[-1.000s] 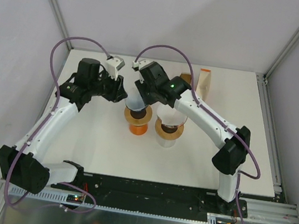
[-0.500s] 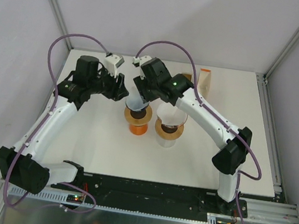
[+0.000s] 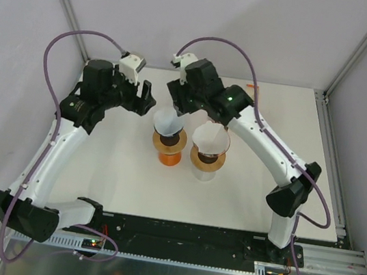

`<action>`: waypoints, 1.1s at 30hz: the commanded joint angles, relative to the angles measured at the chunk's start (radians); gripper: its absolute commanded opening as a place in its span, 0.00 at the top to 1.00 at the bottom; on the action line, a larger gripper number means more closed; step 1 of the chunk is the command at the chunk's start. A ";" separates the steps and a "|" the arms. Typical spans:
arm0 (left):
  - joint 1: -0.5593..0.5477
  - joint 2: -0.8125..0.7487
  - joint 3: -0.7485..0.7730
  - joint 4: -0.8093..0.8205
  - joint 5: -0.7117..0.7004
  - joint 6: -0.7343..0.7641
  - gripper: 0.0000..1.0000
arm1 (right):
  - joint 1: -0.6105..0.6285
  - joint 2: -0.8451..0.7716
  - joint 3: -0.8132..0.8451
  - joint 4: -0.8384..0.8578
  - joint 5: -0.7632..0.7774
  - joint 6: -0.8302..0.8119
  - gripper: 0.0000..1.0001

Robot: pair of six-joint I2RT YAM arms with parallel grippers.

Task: Place the coffee filter in the dripper

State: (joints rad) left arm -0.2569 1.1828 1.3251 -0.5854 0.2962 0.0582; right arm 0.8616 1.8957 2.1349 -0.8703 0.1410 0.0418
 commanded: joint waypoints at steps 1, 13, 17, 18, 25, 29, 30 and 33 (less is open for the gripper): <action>-0.002 -0.039 0.042 0.018 -0.073 0.049 0.19 | -0.048 -0.145 -0.013 0.090 -0.003 -0.006 0.37; 0.126 -0.034 -0.055 0.140 -0.224 0.049 0.09 | -0.486 -0.539 -0.494 0.297 -0.105 0.085 0.13; 0.177 -0.065 -0.192 0.308 -0.275 0.063 0.05 | -0.663 -0.623 -0.667 0.348 -0.066 0.110 0.09; 0.189 -0.072 -0.236 0.348 -0.284 0.068 0.04 | -0.705 -0.638 -0.711 0.357 -0.058 0.119 0.09; 0.308 -0.072 -0.450 0.580 -0.270 0.050 0.00 | -0.928 -0.733 -0.967 0.472 -0.047 0.182 0.09; 0.374 -0.064 -0.598 0.725 -0.225 0.045 0.00 | -0.945 -0.793 -1.143 0.612 -0.021 0.184 0.09; 0.383 -0.065 -0.633 0.772 -0.222 0.049 0.00 | -0.945 -0.806 -1.179 0.651 -0.019 0.183 0.09; 0.400 -0.062 -0.728 0.864 -0.199 0.064 0.00 | -0.947 -0.837 -1.300 0.765 -0.016 0.177 0.08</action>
State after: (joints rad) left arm 0.1200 1.1374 0.6903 0.0692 0.0551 0.1059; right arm -0.0822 1.1110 0.9329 -0.3248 0.1005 0.2100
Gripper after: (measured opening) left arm 0.994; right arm 0.914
